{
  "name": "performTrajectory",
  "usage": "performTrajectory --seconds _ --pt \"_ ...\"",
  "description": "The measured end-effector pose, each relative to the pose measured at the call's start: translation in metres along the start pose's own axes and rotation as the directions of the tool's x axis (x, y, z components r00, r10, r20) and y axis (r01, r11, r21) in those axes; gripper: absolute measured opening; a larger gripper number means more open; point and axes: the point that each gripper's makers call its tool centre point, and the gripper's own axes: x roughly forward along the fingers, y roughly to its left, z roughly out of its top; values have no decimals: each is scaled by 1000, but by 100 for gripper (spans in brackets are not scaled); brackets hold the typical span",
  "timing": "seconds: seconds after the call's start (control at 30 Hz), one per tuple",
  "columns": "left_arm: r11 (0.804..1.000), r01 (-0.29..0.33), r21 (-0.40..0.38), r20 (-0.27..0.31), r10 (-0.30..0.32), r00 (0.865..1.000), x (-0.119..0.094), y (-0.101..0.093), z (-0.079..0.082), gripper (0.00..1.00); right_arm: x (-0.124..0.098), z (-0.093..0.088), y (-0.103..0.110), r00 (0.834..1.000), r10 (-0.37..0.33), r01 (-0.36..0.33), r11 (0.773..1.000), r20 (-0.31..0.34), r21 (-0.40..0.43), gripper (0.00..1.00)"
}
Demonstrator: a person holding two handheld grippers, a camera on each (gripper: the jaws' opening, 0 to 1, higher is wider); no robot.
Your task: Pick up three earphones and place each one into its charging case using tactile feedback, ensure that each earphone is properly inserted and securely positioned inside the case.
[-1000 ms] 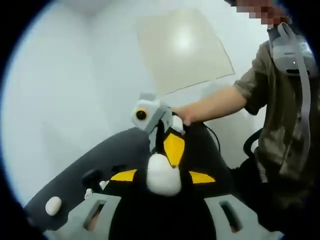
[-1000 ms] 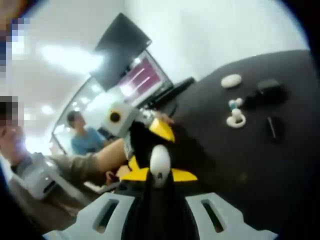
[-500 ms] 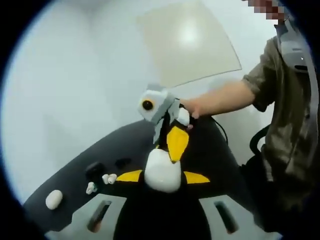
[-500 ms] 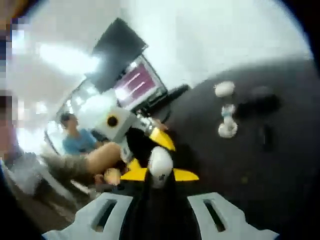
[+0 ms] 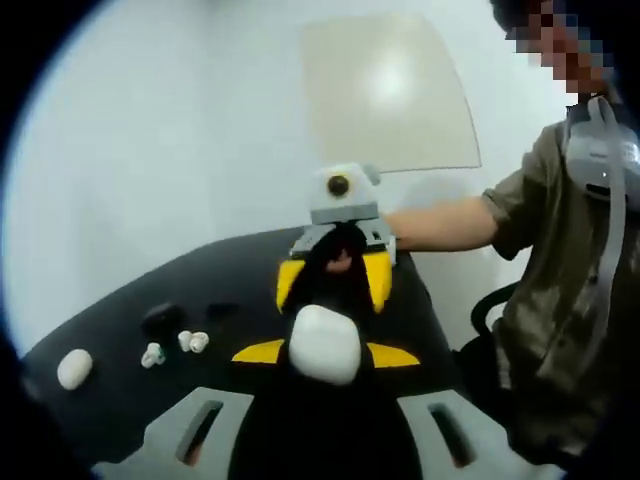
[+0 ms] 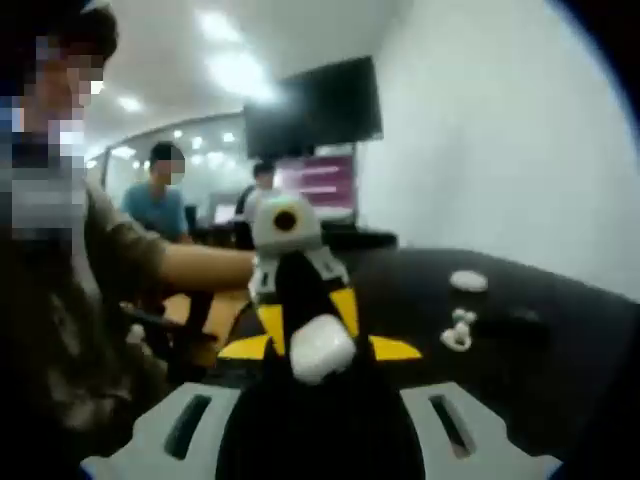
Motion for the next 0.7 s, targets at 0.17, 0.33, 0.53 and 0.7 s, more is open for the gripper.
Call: performTrajectory --seconds 0.17,0.33,0.53,0.7 --pt "1000 5 -9 2 -5 1000 1 1 0 27 5 -4 0 1000 5 -6 999 -27 -40 42" --pt "1000 4 -10 1 -4 1000 2 2 -1 28 7 -5 -1 999 -30 24 986 -34 -165 42" --pt "1000 -2 -1 -22 2 1000 3 3 -5 29 7 -4 -5 999 -44 38 983 -29 -181 45" --pt "1000 -12 -14 28 13 1000 -1 6 5 33 9 -6 -8 998 -52 46 988 -35 -145 47"
